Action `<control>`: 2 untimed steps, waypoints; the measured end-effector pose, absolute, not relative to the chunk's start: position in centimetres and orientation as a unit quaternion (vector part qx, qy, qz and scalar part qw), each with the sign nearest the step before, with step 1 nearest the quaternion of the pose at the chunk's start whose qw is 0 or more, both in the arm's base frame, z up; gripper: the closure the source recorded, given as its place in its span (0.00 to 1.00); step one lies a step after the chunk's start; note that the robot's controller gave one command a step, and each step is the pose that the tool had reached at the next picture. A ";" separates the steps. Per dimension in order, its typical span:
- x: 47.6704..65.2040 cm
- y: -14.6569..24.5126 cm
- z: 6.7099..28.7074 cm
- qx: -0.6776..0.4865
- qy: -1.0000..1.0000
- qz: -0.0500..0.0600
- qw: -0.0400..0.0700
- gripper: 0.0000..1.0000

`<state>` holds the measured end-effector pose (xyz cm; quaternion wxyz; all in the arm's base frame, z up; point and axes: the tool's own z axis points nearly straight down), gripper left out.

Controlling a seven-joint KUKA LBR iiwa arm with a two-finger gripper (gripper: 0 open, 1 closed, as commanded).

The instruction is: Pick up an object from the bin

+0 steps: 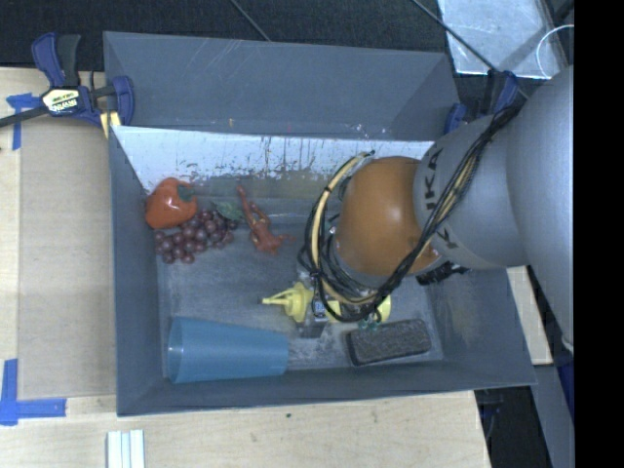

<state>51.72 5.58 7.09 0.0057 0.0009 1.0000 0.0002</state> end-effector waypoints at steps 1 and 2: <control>51.7 5.6 7.5 0.001 1.000 0.000 0.007 1.00; 51.4 5.5 9.7 0.001 1.000 0.000 0.001 1.00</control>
Offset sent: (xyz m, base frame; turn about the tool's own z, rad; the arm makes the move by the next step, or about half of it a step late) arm -0.0002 -0.0001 0.1038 0.0000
